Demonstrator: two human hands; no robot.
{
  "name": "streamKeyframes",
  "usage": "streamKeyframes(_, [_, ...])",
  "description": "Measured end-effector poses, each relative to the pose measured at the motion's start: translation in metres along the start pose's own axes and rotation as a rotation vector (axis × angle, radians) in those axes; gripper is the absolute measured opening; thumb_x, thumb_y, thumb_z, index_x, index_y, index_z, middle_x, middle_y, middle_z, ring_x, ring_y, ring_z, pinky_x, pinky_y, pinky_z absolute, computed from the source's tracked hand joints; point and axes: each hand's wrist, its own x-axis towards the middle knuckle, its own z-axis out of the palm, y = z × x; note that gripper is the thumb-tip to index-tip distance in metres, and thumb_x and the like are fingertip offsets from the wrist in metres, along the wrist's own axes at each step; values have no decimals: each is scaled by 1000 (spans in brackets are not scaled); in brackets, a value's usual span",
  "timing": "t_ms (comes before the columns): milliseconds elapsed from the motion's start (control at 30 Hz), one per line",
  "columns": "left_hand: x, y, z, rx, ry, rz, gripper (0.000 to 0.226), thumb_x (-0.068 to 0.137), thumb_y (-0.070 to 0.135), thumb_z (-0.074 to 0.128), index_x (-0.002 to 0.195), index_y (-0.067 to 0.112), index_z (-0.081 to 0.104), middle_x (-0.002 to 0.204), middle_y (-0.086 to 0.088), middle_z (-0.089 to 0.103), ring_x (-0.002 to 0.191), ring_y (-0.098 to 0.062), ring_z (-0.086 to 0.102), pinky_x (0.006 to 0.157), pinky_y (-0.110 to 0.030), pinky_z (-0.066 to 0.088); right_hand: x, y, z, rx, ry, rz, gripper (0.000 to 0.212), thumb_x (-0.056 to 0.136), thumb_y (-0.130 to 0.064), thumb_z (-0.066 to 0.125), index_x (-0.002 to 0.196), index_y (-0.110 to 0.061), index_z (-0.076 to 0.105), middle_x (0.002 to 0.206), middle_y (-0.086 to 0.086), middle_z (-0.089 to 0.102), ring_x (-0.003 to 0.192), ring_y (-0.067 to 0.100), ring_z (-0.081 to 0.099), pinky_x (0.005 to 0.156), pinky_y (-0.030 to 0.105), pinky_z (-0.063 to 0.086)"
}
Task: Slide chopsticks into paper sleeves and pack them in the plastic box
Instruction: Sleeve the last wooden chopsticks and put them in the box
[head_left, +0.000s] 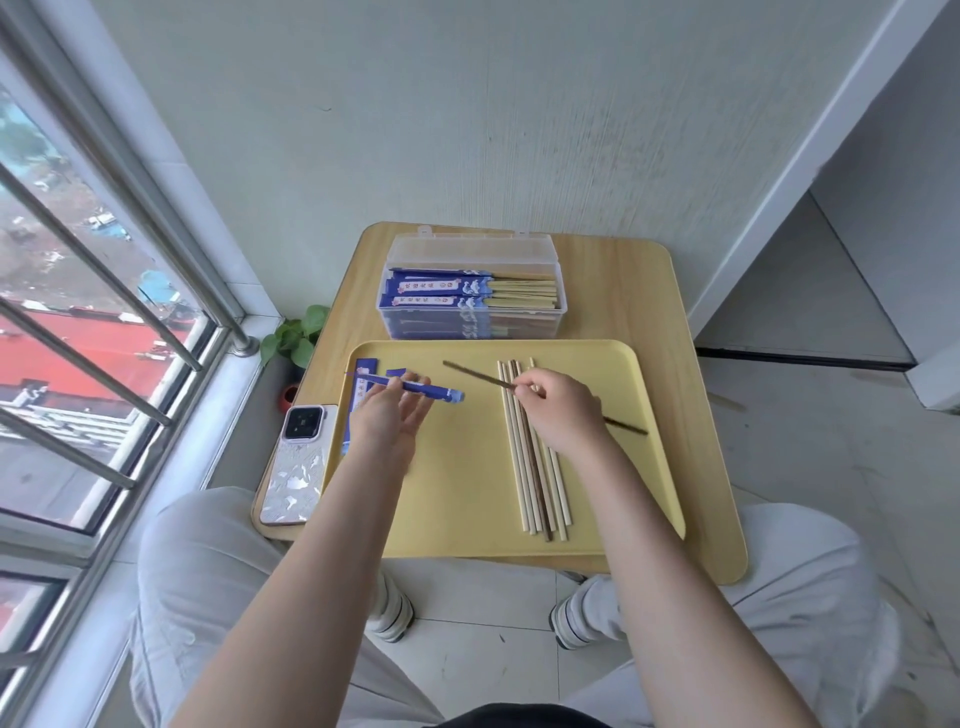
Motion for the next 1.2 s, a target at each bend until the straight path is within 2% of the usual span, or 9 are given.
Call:
streamKeyframes(200, [7, 8, 0, 28, 111, 57, 42, 106, 3, 38, 148, 1, 38, 118, -13, 57, 102, -25, 65, 103, -40, 51, 1, 16, 5, -255, 65, -42, 23, 104, -27, 47, 110, -32, 68, 99, -3, 60, 106, 24, 55, 97, 40, 30])
streamKeyframes(367, [2, 4, 1, 14, 152, 54, 36, 102, 4, 51, 137, -2, 47, 100, -13, 64, 98, -28, 69, 77, -35, 59, -2, 11, 5, -298, 109, -89, 28, 104, -27, 45, 112, -35, 71, 102, -1, 61, 105, 24, 54, 93, 38, 27])
streamKeyframes(500, [2, 5, -2, 12, 138, 25, 34, 105, 3, 42, 139, -4, 44, 121, -18, 62, 113, -30, 66, 75, -33, 58, -2, 12, 1, -262, 112, -94, 29, 103, -27, 46, 111, -37, 72, 100, -2, 62, 102, 23, 54, 81, 37, 22])
streamKeyframes(633, [-2, -2, 0, 74, 110, -17, 23, 99, 7, 60, 119, -4, 56, 96, -14, 66, 80, -23, 70, 58, -28, 60, -3, 9, 7, -238, 59, -99, 30, 103, -28, 43, 112, -36, 70, 102, -3, 62, 107, 21, 53, 81, 37, 22])
streamKeyframes(800, [-16, -22, 12, 235, -46, -130, 21, 99, 4, 58, 115, -9, 58, 99, -21, 69, 83, -27, 72, 73, -33, 62, -10, -11, 20, -257, -47, -143, 38, 99, -40, 40, 132, -27, 53, 124, 0, 57, 117, 22, 49, 98, 43, 27])
streamKeyframes(933, [-21, -26, 16, 331, -113, -129, 27, 97, 9, 63, 114, -12, 60, 97, -23, 73, 84, -30, 75, 72, -32, 63, -11, -5, 23, -377, 20, -189, 33, 103, -46, 43, 124, -26, 59, 117, 4, 48, 116, 26, 44, 94, 40, 30])
streamKeyframes(1067, [-29, -19, 16, 858, -103, -59, 31, 97, 33, 64, 97, 3, 68, 86, -12, 76, 80, -28, 76, 71, -35, 63, -7, 5, 19, -388, 32, -193, 27, 105, -38, 43, 116, -24, 64, 113, 3, 48, 112, 26, 42, 89, 38, 30])
streamKeyframes(1133, [-30, -20, 13, 1420, -48, 268, 41, 97, 45, 56, 78, 10, 66, 71, -1, 71, 68, -24, 70, 62, -33, 57, -6, 7, 16, -419, 34, -183, 26, 104, -34, 43, 112, -23, 66, 114, 3, 49, 113, 26, 42, 91, 39, 31])
streamKeyframes(1200, [-31, -23, 12, 1757, -33, 723, 35, 94, 44, 53, 81, 13, 64, 80, 2, 66, 79, -22, 63, 71, -32, 47, -4, 6, 12, -431, 12, -176, 29, 102, -30, 42, 111, -23, 68, 113, 3, 51, 113, 25, 42, 94, 40, 31])
